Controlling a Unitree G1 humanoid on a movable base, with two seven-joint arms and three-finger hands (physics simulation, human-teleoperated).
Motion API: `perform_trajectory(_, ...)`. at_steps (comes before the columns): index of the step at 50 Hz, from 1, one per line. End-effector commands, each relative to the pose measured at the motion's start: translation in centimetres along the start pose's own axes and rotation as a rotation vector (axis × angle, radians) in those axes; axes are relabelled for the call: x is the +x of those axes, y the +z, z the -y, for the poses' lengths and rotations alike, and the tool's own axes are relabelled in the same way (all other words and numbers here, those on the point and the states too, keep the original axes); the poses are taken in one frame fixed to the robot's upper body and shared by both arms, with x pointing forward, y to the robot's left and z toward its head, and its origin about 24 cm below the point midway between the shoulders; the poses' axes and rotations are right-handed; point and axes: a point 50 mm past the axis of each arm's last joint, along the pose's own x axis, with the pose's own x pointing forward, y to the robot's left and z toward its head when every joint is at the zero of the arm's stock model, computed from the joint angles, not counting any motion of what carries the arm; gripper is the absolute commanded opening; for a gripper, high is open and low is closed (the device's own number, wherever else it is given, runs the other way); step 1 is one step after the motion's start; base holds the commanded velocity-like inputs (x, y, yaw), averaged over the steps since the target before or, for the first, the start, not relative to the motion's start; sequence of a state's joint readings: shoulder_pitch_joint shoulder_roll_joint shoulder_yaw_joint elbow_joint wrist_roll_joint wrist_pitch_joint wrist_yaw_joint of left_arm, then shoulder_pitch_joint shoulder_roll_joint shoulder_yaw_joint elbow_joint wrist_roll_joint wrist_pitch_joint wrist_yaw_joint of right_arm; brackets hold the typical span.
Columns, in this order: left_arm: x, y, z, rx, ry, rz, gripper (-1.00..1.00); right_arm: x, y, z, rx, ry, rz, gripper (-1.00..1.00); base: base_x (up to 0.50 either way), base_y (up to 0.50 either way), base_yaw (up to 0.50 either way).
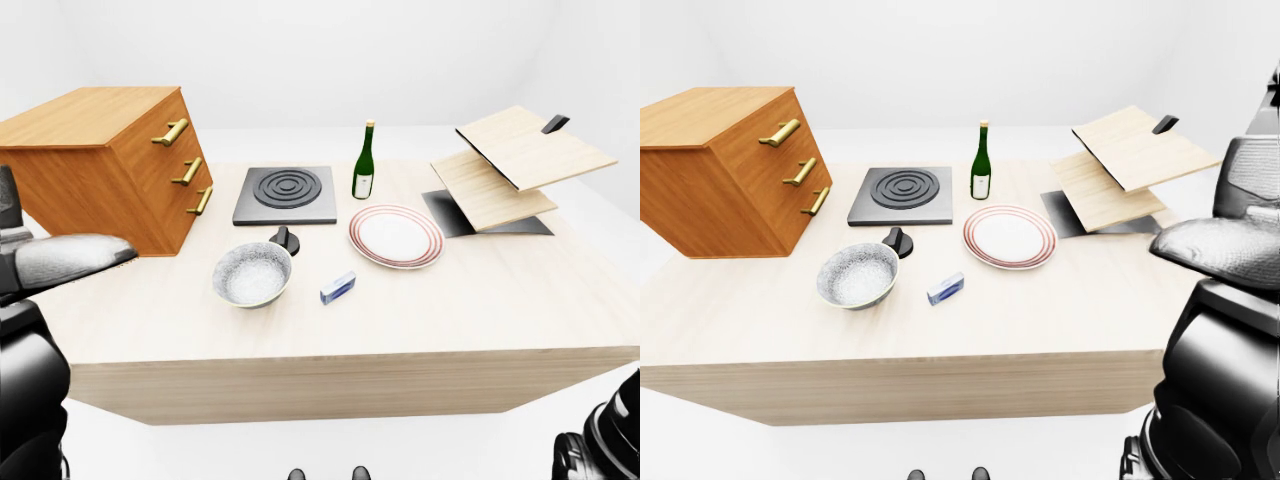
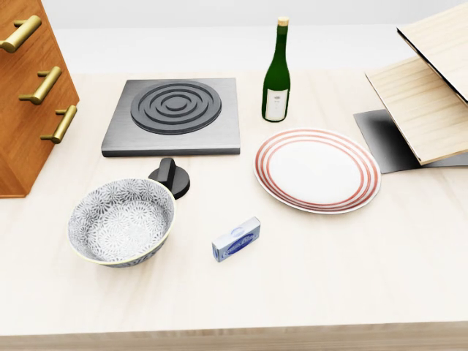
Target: Pick up the akita bowl and put it on the plate.
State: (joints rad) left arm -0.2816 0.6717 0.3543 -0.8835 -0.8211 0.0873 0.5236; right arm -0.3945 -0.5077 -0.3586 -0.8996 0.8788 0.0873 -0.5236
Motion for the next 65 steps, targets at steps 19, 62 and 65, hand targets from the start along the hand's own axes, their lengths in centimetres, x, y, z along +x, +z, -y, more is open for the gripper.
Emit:
perform_trajectory(19,-0.4,3.8,3.6,-0.142,-0.301,-0.017,0.97,-0.8,2.1,-3.6,0.070,0.259,-0.025,1.00,0.33,-0.09,0.00)
perform_trajectory(62,-0.4,3.7,3.9,-0.112,-0.329,-0.052,0.97,-5.2,-2.9,-5.4,-0.038,0.316,-0.156,1.00,0.08,-0.01,0.00)
perform_trajectory(65,-0.4,3.6,3.9,-0.112,-0.335,-0.059,0.97,-6.0,-3.3,-6.3,-0.073,0.387,-0.132,1.00,0.00,0.00,0.00)
